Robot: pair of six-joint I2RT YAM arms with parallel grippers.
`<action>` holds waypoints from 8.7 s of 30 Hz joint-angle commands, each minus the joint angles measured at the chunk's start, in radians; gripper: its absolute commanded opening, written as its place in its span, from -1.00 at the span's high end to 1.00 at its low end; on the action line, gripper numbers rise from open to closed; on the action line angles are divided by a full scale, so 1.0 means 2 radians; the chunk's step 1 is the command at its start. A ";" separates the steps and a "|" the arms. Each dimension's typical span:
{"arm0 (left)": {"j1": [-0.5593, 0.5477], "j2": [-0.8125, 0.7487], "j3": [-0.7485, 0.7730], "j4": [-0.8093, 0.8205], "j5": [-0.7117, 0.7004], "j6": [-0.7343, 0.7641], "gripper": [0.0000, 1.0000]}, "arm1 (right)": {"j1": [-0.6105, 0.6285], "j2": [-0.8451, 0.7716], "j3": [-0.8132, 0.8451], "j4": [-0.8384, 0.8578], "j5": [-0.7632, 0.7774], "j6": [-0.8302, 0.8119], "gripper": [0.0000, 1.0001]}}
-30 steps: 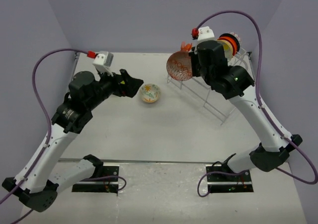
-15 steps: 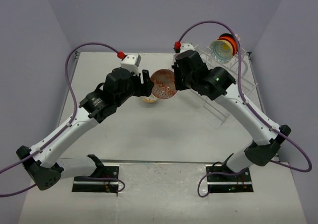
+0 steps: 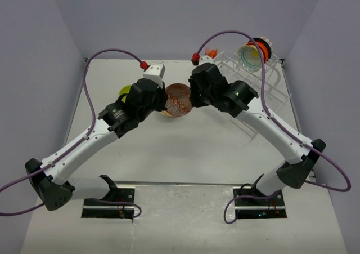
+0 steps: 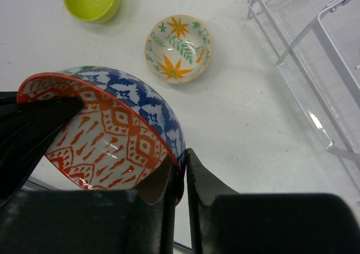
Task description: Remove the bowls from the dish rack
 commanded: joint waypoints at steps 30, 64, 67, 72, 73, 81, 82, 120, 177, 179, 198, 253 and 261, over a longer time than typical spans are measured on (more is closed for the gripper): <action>0.304 0.002 -0.324 0.156 0.166 -0.127 1.00 | -0.018 -0.346 -0.282 0.063 0.030 0.014 -0.98; 0.306 -0.336 -0.241 -0.020 0.114 0.019 -1.00 | -0.211 0.027 0.075 0.136 0.250 -0.417 -0.81; 0.306 -0.342 -0.251 -0.010 0.121 0.019 -1.00 | -0.226 0.052 0.080 0.174 0.251 -0.469 -0.64; 0.295 -0.332 -0.250 -0.011 0.121 0.020 -1.00 | -0.243 0.083 0.090 0.186 0.227 -0.483 -0.32; 0.295 -0.330 -0.250 -0.010 0.121 0.020 -1.00 | -0.243 0.088 0.091 0.186 0.224 -0.484 -0.32; 0.294 -0.330 -0.251 -0.009 0.126 0.022 -1.00 | -0.256 0.115 0.061 0.244 0.232 -0.527 0.04; 0.294 -0.330 -0.252 -0.009 0.128 0.022 -1.00 | -0.256 0.113 0.042 0.272 0.235 -0.535 0.09; 0.293 -0.342 -0.253 -0.006 0.132 0.025 -1.00 | -0.261 0.064 -0.051 0.432 0.283 -0.605 1.00; 0.029 -0.097 -0.011 -0.016 0.009 -0.031 -1.00 | -0.013 -0.054 -0.027 0.102 -0.032 -0.024 1.00; 0.012 -0.070 -0.010 -0.033 -0.025 -0.037 -1.00 | -0.012 -0.069 -0.062 0.134 -0.090 -0.005 1.00; -0.006 -0.042 -0.029 -0.030 -0.069 -0.044 1.00 | -0.007 -0.098 -0.131 0.180 -0.116 0.023 1.00; 0.231 0.244 0.079 0.030 0.236 -0.044 1.00 | -0.008 -0.479 -0.400 0.175 -0.076 -0.040 -0.98; 0.212 0.305 0.100 0.019 0.230 -0.034 1.00 | -0.008 -0.488 -0.406 0.169 -0.068 -0.051 -0.98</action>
